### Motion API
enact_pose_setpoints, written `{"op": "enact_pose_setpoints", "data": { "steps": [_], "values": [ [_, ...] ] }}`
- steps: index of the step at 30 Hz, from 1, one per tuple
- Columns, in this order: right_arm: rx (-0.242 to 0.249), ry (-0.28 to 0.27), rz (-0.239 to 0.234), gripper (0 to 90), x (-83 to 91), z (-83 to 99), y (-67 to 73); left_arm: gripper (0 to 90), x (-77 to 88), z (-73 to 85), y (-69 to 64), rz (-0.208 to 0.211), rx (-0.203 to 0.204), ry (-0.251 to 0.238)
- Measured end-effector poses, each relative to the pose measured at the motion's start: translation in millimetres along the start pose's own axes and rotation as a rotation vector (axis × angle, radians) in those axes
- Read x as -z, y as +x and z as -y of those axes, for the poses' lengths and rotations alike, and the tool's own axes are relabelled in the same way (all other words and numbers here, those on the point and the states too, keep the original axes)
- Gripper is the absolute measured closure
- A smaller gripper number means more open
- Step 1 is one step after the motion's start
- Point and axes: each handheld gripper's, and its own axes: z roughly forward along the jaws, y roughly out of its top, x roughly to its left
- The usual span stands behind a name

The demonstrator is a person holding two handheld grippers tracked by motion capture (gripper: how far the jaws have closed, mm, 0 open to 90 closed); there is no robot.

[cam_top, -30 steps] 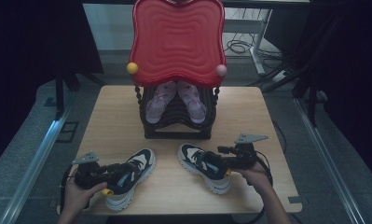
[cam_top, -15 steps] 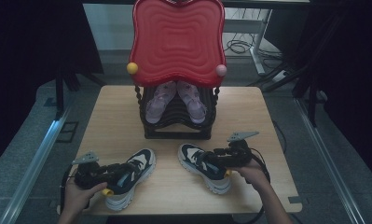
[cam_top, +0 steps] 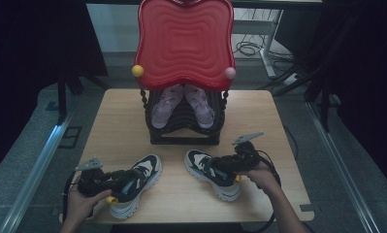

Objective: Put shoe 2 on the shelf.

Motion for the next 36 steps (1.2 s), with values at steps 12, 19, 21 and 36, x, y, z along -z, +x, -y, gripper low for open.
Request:
{"op": "enact_pose_setpoints", "data": {
  "steps": [12, 19, 21, 36],
  "values": [
    [-0.001, 0.036, -0.014, 64.9, -4.0, -2.5, -4.2, 61.1, 0.0, 0.1, -0.1, -0.001, 0.003, 0.000],
    [0.037, 0.034, 0.015, 71.4, -3.5, -2.4, 0.0, 61.1, 0.1, 0.2, 0.2, 0.001, 0.000, -0.001],
    [0.035, 0.017, 0.014, 71.6, -3.0, -0.3, -0.1, 61.2, 0.1, 0.2, 0.2, 0.001, 0.000, -0.002],
    [0.035, -0.039, 0.018, 74.4, -0.4, 7.1, 1.1, 66.5, 0.8, 0.1, -1.0, -0.011, -0.009, 0.000]
  ]
}}
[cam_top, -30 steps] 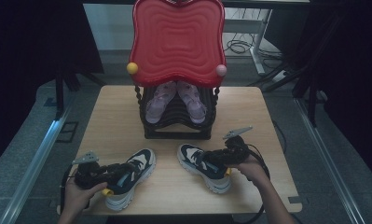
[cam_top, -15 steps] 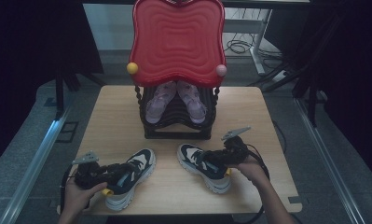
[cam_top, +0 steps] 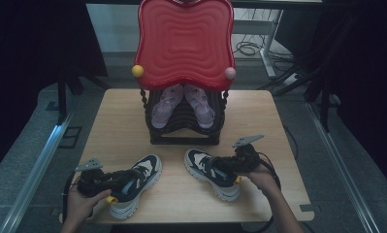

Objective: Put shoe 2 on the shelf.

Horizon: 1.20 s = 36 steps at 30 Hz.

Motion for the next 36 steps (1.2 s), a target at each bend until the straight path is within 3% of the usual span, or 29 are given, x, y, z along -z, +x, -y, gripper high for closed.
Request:
{"op": "enact_pose_setpoints", "data": {
  "steps": [8, 23, 36],
  "values": [
    [-0.036, -0.063, 0.003, 75.1, 8.7, 11.1, 0.0, 68.3, 1.1, -0.3, -1.2, -0.015, -0.008, -0.009],
    [-0.125, -0.235, -0.019, 75.0, 24.5, 41.7, 3.4, 68.4, 10.6, -2.4, -2.8, -0.003, 0.022, -0.108],
    [-0.171, -0.347, 0.014, 74.8, 33.0, 61.3, 7.6, 68.3, 21.9, -3.5, -2.5, -0.019, 0.035, -0.191]
  ]
}}
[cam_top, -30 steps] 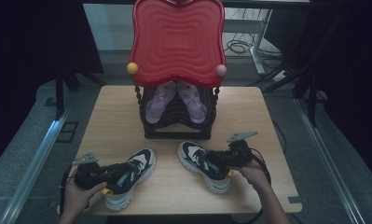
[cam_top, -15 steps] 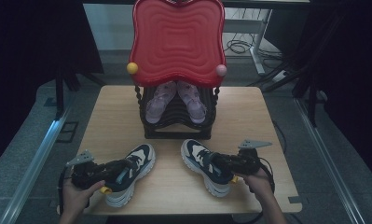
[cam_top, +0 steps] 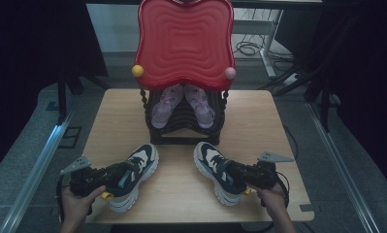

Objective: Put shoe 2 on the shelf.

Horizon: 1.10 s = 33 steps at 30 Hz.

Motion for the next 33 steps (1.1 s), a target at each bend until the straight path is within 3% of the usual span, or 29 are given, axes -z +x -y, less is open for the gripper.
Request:
{"op": "enact_pose_setpoints", "data": {
  "steps": [8, 18, 22, 24, 33],
  "values": [
    [-0.013, -0.059, 0.001, 74.8, 9.5, 3.7, 3.7, 68.2, 6.2, -0.4, 4.9, -0.002, 0.023, -0.035],
    [-0.069, -0.140, 0.018, 74.8, 23.0, 12.4, -3.5, 68.2, 12.7, -1.2, 7.1, -0.007, 0.037, -0.069],
    [-0.081, -0.167, 0.034, 74.8, 30.3, 13.9, -6.5, 67.9, 15.9, -1.6, 11.6, 0.053, 0.088, -0.088],
    [-0.082, -0.175, 0.043, 74.8, 32.7, 14.4, -7.8, 68.0, 17.6, -1.9, 12.4, 0.061, 0.099, -0.099],
    [-0.105, -0.206, 0.073, 74.7, 40.4, 15.7, -13.8, 67.9, 20.8, -0.4, 15.8, 0.034, 0.096, -0.090]
  ]
}}
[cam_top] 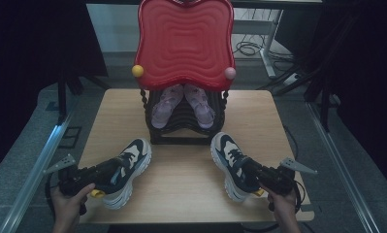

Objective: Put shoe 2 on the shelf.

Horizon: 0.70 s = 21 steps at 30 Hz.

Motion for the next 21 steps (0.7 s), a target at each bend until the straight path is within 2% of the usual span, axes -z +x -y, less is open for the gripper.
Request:
{"op": "enact_pose_setpoints", "data": {
  "steps": [7, 13, 21],
  "values": [
    [-0.047, -0.036, 0.027, 74.7, 2.9, 1.3, -8.0, 67.8, 6.7, 0.3, 3.2, -0.002, 0.015, -0.038],
    [-0.071, -0.057, 0.055, 74.5, 5.5, 1.0, -10.6, 67.6, 11.1, -0.2, 4.9, -0.014, 0.032, -0.076],
    [-0.091, -0.082, 0.075, 74.4, 7.0, 0.4, -14.3, 67.5, 10.9, -1.4, 10.0, -0.001, 0.063, -0.114]
  ]
}}
